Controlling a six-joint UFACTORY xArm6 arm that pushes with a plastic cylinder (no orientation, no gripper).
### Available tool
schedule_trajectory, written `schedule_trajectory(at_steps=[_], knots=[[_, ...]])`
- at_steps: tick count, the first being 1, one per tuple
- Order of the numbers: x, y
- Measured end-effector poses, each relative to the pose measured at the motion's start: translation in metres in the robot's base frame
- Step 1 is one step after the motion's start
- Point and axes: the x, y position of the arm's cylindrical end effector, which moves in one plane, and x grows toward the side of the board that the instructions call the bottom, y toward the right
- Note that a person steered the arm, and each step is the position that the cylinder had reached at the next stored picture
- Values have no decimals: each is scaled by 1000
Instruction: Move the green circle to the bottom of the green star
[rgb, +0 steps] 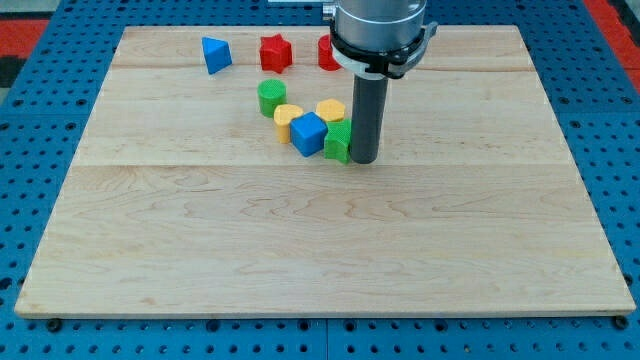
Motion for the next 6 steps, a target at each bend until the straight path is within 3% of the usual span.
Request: schedule_trajectory(at_steps=[2,4,5,6], knots=[[-4,5],[-19,82],[-86,59],[-118,3]])
